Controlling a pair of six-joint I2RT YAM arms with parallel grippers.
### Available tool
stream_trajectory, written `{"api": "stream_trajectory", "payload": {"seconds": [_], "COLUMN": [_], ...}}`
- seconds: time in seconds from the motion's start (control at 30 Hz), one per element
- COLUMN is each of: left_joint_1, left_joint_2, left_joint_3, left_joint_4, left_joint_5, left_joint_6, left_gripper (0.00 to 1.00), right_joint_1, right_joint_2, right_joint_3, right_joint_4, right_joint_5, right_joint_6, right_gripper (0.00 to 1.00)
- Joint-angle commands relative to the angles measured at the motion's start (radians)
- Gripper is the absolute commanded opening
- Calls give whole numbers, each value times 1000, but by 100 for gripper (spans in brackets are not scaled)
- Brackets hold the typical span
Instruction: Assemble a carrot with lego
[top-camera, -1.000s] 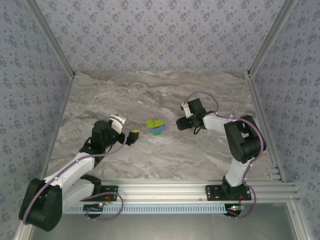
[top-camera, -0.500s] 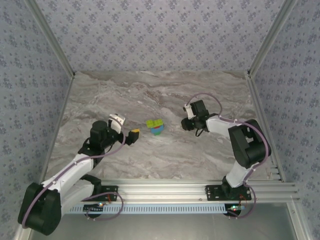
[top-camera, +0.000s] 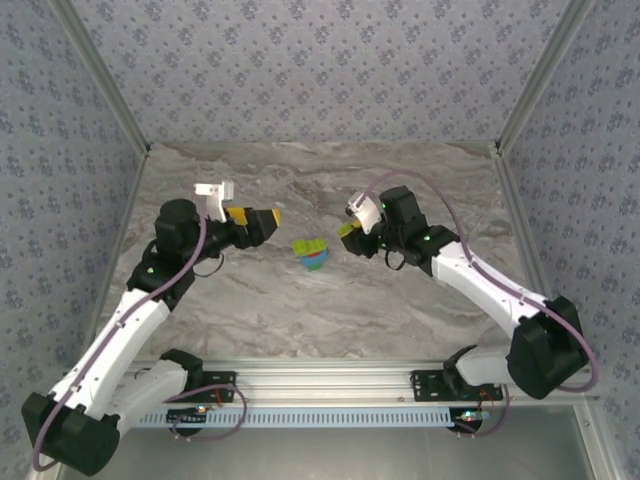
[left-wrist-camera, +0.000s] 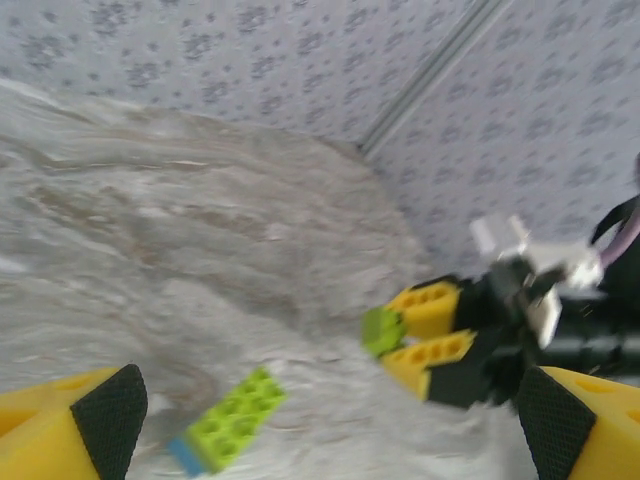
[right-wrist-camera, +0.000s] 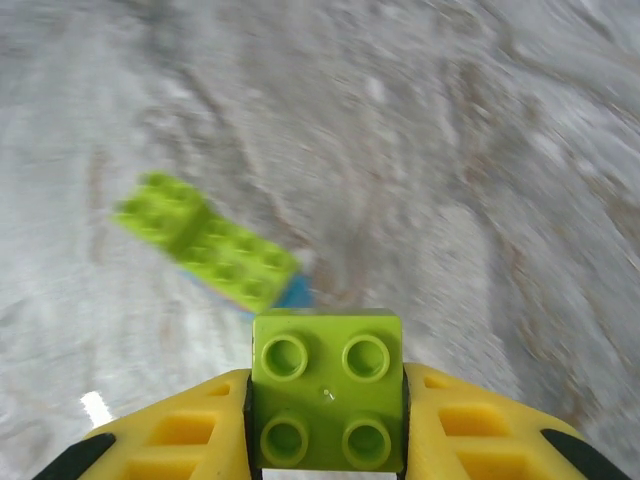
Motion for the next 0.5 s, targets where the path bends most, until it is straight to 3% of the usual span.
{"api": "stream_trajectory", "payload": {"seconds": [0.0, 0.1, 0.3, 0.47], "left_joint_1": [-7, -55, -142, -168], "left_joint_2": [38, 89, 156, 187], "left_joint_3": [36, 10, -3, 4], "left_joint_4": [-99, -21, -84, -67], "left_joint_5": [213, 336, 355, 363], "left_joint_6": [-303, -459, -523, -559], "left_gripper": [94, 83, 80, 76], "right_joint_1": [17, 33, 84, 158], "right_joint_2": [-46, -55, -24, 4], "right_joint_3": [46, 91, 181, 205], "right_joint_4": [-68, -121, -230, -248], "right_joint_5": [-126, -197, -228, -159], "right_joint_6": [-115, -170, -254, -283], "right_gripper": [33, 34, 35, 35]}}
